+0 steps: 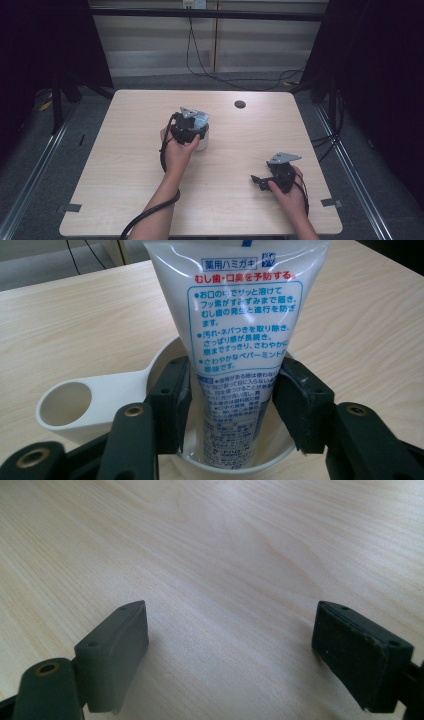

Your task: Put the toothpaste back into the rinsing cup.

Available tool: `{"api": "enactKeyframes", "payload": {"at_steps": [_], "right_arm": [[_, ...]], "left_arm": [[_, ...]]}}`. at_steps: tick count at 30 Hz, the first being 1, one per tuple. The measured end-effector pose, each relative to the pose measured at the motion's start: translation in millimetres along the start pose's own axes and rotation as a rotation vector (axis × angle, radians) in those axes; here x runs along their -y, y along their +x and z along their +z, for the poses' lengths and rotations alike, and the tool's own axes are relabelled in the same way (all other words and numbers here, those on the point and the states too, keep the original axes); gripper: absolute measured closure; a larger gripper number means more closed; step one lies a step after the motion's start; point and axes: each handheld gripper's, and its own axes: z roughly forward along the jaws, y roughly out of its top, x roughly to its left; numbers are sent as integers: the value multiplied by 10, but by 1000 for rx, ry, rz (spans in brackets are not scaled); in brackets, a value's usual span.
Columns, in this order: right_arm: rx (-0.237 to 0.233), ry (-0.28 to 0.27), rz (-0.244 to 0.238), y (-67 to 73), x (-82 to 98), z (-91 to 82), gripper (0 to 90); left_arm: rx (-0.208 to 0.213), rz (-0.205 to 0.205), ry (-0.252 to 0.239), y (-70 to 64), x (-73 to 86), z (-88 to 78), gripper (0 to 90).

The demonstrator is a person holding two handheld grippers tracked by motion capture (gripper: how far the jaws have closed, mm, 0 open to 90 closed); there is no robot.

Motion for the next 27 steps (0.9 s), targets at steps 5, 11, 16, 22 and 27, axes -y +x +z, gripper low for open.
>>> {"api": "enactKeyframes", "payload": {"at_steps": [5,11,16,22,27], "right_arm": [[0,0,0,0,0,0,143],[0,0,0,0,0,0,143],[0,0,0,0,0,0,143],[0,0,0,0,0,0,143],[0,0,0,0,0,0,143]], "left_arm": [[-4,12,-1,1,-1,-9,470],[0,-3,-8,2,-15,-25,439],[27,-1,2,33,-40,-49,420],[37,-3,2,49,-38,-65,410],[50,-2,5,53,-53,-86,367]]}}
